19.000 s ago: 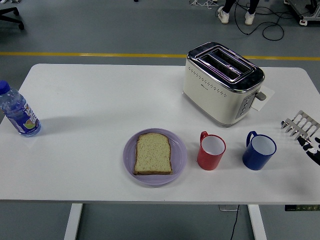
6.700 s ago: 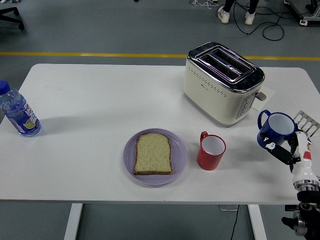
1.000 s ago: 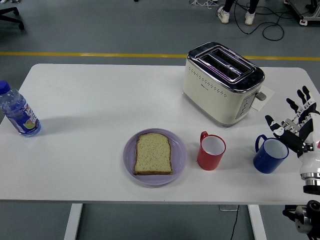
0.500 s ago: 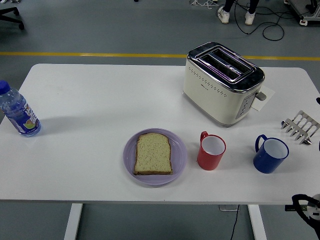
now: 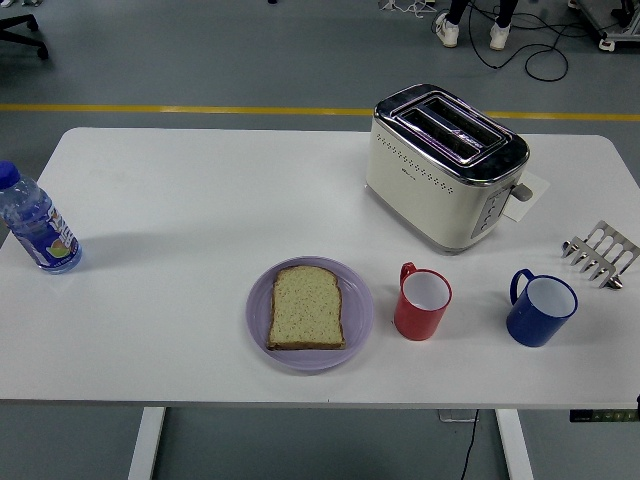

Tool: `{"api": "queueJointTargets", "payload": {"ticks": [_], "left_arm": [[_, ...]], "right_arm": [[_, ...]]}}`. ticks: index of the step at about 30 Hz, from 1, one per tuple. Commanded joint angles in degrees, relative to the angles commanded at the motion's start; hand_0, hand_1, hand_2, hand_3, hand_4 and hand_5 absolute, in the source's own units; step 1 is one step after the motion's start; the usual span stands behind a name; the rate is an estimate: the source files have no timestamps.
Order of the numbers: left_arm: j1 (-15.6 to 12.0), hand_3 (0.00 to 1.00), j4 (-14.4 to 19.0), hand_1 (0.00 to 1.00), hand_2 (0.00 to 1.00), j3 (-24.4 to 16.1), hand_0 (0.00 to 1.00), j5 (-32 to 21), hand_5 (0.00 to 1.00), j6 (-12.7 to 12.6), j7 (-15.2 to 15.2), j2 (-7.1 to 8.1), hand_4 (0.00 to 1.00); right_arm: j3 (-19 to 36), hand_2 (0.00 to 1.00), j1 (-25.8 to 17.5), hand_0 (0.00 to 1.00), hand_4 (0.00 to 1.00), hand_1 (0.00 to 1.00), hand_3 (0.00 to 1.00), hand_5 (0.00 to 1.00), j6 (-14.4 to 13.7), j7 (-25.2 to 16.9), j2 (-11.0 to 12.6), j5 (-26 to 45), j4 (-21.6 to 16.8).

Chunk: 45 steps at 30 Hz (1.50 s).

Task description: Pick up the cup,pour liquid into bread,place the cup on the desk

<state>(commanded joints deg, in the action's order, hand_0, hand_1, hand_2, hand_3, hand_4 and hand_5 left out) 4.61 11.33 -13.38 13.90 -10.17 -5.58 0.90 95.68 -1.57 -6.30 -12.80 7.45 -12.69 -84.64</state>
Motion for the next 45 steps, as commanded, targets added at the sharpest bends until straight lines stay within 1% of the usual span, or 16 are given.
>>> {"api": "queueJointTargets", "payload": {"ticks": [4,13,17,20,21,24,28,37,45], "left_arm": [[-0.1,0.503,0.0,0.639,0.649,0.2,0.633,-0.1,0.863,0.0,0.0,0.00,0.240],[0.0,0.503,0.0,0.638,0.649,0.0,0.633,-0.1,0.863,0.0,0.0,0.01,0.240],[0.1,0.503,0.0,0.639,0.650,-0.1,0.633,0.1,0.863,0.0,0.0,0.00,0.239],[0.3,0.503,0.1,0.639,0.650,-0.3,0.633,0.2,0.863,0.0,0.0,0.01,0.239],[0.3,0.503,0.0,0.639,0.650,-0.3,0.633,0.2,0.863,0.0,0.0,0.01,0.239],[0.4,0.503,0.1,0.638,0.649,-0.4,0.633,0.3,0.863,0.0,0.0,0.03,0.239],[0.4,0.503,0.1,0.638,0.649,-0.5,0.633,0.3,0.863,0.0,0.0,0.03,0.239],[0.4,0.503,0.1,0.639,0.650,-0.6,0.633,0.3,0.862,0.0,0.0,0.01,0.239],[0.4,0.503,0.1,0.639,0.650,-0.5,0.633,0.3,0.862,0.0,0.0,0.01,0.239]], "right_arm": [[0.7,0.666,0.0,0.670,0.639,0.598,0.614,0.213,0.7,1.2,-0.2,0.7,0.6],[1.5,0.666,0.3,0.670,0.640,0.597,0.614,0.217,0.5,1.6,-0.6,0.8,1.4],[1.9,0.664,0.4,0.668,0.643,0.595,0.617,0.229,0.6,2.6,-0.8,0.7,1.8],[2.7,0.664,0.6,0.668,0.643,0.595,0.617,0.229,1.8,5.4,-0.8,0.4,2.2],[2.8,0.664,0.7,0.668,0.643,0.595,0.617,0.229,1.9,5.8,-0.8,0.4,2.2],[3.8,0.664,0.8,0.668,0.647,0.595,0.622,0.233,3.4,9.0,-0.9,-0.7,2.4],[4.5,0.664,0.9,0.668,0.647,0.595,0.622,0.233,4.3,11.5,-0.9,-1.5,2.6],[4.5,0.662,0.8,0.668,0.650,0.594,0.623,0.242,4.3,11.7,-1.1,-1.4,2.8],[4.5,0.660,0.9,0.668,0.654,0.592,0.624,0.248,3.6,11.1,-1.1,-0.9,2.8]]}}
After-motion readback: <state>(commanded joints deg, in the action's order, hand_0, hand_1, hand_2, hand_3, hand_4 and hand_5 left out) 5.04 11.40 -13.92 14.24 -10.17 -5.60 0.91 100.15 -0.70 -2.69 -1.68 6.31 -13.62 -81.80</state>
